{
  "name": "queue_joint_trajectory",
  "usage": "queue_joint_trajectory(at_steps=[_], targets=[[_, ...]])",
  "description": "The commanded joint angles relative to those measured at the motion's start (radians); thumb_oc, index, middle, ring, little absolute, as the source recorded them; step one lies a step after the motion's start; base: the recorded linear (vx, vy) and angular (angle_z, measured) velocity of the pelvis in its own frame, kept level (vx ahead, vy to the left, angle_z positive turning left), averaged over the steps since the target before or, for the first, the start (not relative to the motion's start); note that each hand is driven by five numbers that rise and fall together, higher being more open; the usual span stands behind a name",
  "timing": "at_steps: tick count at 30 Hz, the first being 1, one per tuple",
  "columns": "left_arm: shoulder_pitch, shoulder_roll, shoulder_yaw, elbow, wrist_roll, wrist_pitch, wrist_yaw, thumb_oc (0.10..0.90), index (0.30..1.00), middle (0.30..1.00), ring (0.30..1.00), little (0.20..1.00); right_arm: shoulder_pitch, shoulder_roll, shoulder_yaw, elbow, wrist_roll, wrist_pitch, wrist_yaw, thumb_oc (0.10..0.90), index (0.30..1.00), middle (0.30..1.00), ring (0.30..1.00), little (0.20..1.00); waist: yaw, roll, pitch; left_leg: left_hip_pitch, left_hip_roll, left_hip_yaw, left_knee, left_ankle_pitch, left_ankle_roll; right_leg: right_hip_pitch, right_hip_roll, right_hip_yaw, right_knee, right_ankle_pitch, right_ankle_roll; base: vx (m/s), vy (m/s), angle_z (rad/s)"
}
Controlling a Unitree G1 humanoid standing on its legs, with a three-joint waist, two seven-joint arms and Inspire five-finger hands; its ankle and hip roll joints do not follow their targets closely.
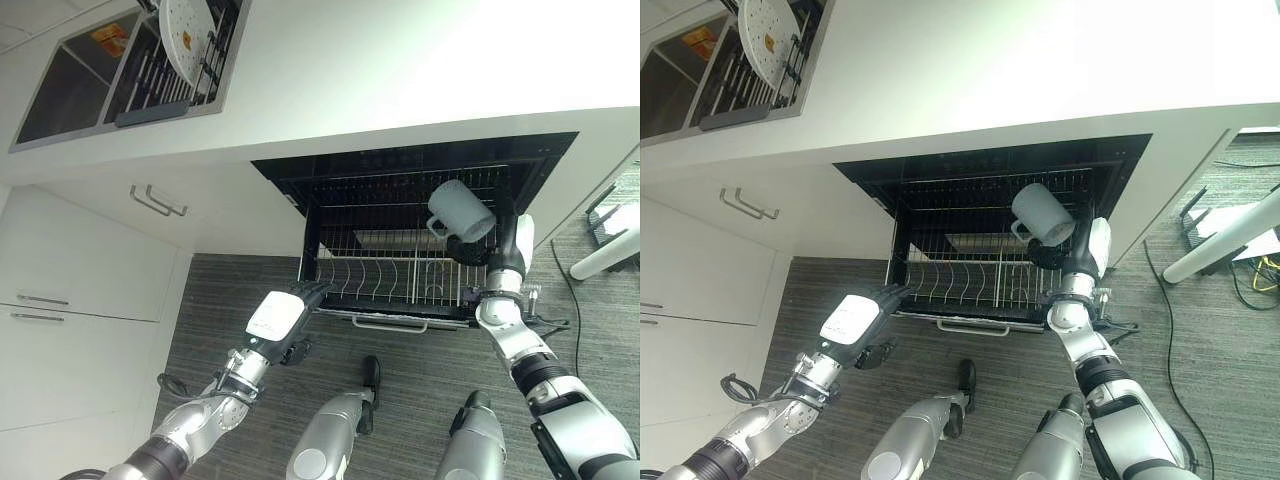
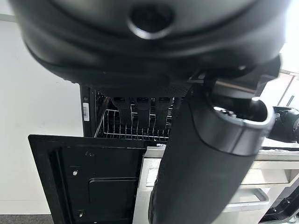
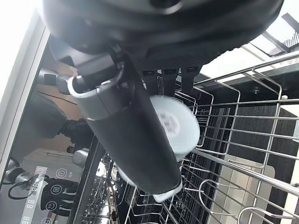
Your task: Place the dishes in the dishwasher.
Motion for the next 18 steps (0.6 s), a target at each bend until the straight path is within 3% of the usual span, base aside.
queue_joint_trajectory(at_steps=[1, 18], targets=[[-0.030, -0.003, 0.015, -0.052, -0.034, 0.002, 0.083, 0.800, 0.900, 0.900, 0.900, 0.900, 0.016, -0.056, 0.001, -0.040, -0.033, -0.045, -0.039, 0.800, 0.900, 0.900, 0.900, 0.900, -0.007, -0.009, -0.039, 0.005, 0.001, 0.011, 0.102, -0.230, 0.004, 0.022, 0.008, 0.072, -0.206, 0.113, 0.066, 0.00, 0.000, 0.00], [-0.017, -0.025, 0.006, -0.039, -0.031, 0.006, 0.095, 0.800, 0.900, 0.900, 0.900, 0.900, 0.059, -0.024, 0.006, -0.068, 0.024, -0.085, 0.003, 0.800, 0.900, 0.900, 0.900, 0.900, -0.016, 0.000, -0.045, 0.010, -0.003, 0.016, 0.102, -0.234, 0.005, 0.026, 0.002, 0.075, -0.206, 0.108, 0.064, 0.01, 0.004, -0.02]])
